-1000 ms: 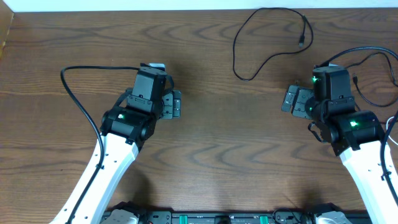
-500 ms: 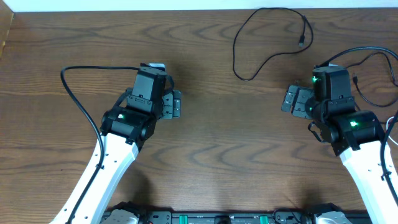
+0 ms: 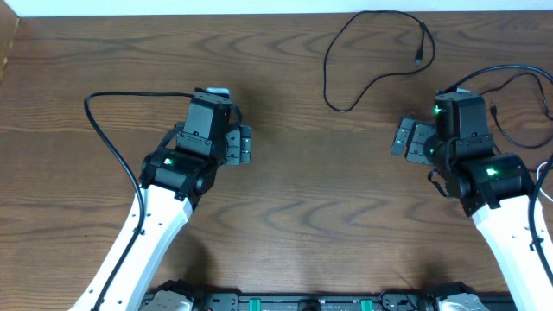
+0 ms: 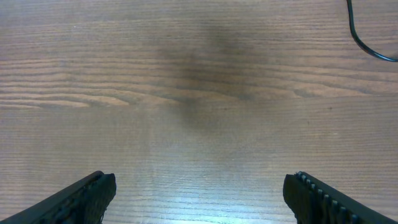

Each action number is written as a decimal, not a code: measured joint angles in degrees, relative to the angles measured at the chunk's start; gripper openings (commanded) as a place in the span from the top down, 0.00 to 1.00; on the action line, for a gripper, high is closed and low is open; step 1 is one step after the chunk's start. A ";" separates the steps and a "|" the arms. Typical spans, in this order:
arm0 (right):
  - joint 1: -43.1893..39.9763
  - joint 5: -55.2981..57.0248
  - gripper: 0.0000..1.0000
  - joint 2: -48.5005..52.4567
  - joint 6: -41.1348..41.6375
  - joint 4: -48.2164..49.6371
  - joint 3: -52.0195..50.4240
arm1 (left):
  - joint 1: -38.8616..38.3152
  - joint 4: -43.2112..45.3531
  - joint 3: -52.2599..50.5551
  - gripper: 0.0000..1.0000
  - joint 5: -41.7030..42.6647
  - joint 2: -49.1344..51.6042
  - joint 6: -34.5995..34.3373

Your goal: Untangle cables

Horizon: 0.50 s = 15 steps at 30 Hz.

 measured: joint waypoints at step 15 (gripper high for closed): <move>0.00 0.00 0.01 0.00 0.00 0.00 0.00 | 0.00 -1.92 -0.94 0.09 0.02 -1.97 0.00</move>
